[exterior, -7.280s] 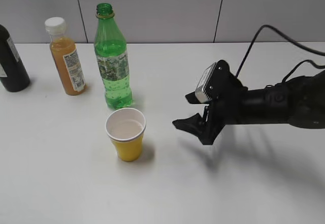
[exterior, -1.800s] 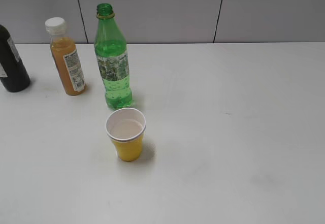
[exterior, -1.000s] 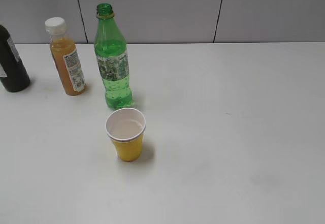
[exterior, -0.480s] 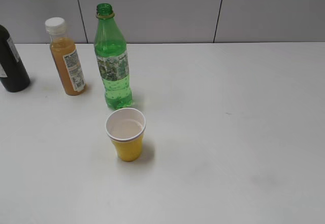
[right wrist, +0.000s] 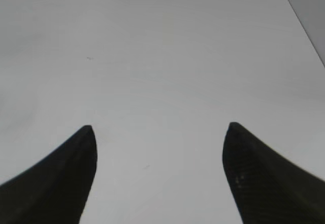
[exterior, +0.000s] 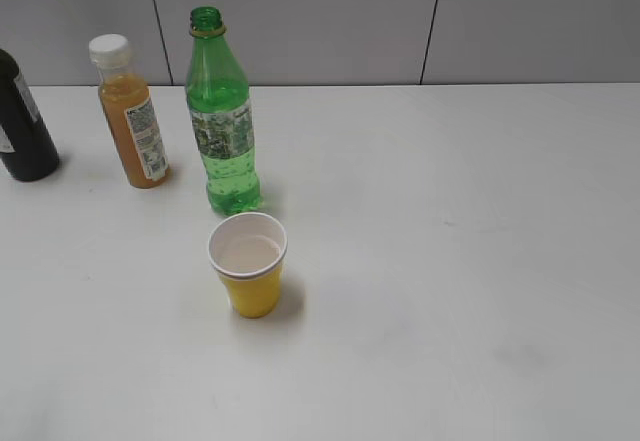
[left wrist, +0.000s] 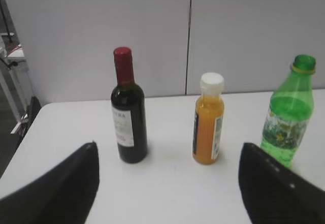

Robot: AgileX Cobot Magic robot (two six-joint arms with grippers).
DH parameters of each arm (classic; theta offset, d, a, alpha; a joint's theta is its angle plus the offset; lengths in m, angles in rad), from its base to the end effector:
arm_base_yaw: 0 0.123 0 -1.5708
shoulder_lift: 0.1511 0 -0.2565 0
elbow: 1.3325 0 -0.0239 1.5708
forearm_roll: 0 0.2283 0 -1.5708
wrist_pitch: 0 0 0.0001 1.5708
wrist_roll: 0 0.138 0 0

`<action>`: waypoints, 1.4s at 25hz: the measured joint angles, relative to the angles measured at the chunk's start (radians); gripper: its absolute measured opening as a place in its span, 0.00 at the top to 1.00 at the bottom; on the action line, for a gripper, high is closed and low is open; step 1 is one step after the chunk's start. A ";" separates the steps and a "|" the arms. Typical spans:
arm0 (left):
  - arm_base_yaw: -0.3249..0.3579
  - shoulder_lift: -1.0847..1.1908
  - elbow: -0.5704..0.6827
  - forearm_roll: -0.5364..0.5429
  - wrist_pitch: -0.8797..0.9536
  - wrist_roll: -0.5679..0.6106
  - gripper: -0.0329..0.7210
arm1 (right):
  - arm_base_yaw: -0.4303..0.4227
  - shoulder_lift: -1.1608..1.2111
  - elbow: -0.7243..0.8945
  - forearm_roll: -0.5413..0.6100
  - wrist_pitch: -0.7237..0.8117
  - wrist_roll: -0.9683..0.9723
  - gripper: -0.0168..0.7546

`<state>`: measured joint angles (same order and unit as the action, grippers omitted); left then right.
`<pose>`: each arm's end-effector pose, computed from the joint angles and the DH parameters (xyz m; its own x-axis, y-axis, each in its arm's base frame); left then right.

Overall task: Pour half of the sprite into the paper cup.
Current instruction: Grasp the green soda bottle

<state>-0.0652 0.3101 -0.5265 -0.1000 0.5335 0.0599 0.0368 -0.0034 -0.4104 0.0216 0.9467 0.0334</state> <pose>0.1146 -0.0145 0.2970 -0.2282 -0.0114 -0.9735 0.1085 0.9934 -0.0371 0.0594 0.0046 0.2318 -0.4327 0.0301 -0.9011 -0.0327 0.9983 0.0491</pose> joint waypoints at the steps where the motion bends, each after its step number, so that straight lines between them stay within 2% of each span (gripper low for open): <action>1: 0.000 0.042 0.000 -0.008 -0.054 0.006 0.09 | 0.000 0.000 0.000 0.000 0.000 0.000 0.23; 5: -0.004 0.207 0.000 -0.030 -0.263 0.025 0.10 | 0.000 0.000 0.000 0.000 0.000 0.000 0.23; 9: -0.044 0.396 0.000 -0.030 -0.456 0.026 0.11 | 0.000 0.000 0.000 0.000 0.000 0.000 0.23; 15: -0.183 0.668 0.000 -0.008 -0.705 0.026 0.12 | 0.000 0.000 0.000 0.000 0.000 0.000 0.23; 19: -0.244 0.809 0.000 0.039 -0.832 0.024 0.13 | 0.000 0.000 0.000 0.000 0.000 0.000 0.23; 22: -0.251 0.894 0.000 0.121 -0.908 -0.026 0.13 | 0.000 0.000 0.000 0.000 0.000 0.000 0.23; 27: -0.240 1.004 0.000 0.332 -1.056 -0.234 0.14 | 0.000 0.000 0.000 0.000 0.000 0.000 0.23; 31: -0.163 1.102 0.000 0.561 -1.206 -0.406 0.14 | 0.000 0.000 0.000 0.001 0.000 0.000 0.23; 35: -0.066 1.184 0.000 0.761 -1.371 -0.492 0.14 | 0.000 0.000 0.000 0.001 0.000 0.000 0.23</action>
<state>-0.1309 1.4945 -0.5265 0.6608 -0.8372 -0.4320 0.0368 -0.0034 -0.4104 0.0225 0.9467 0.0334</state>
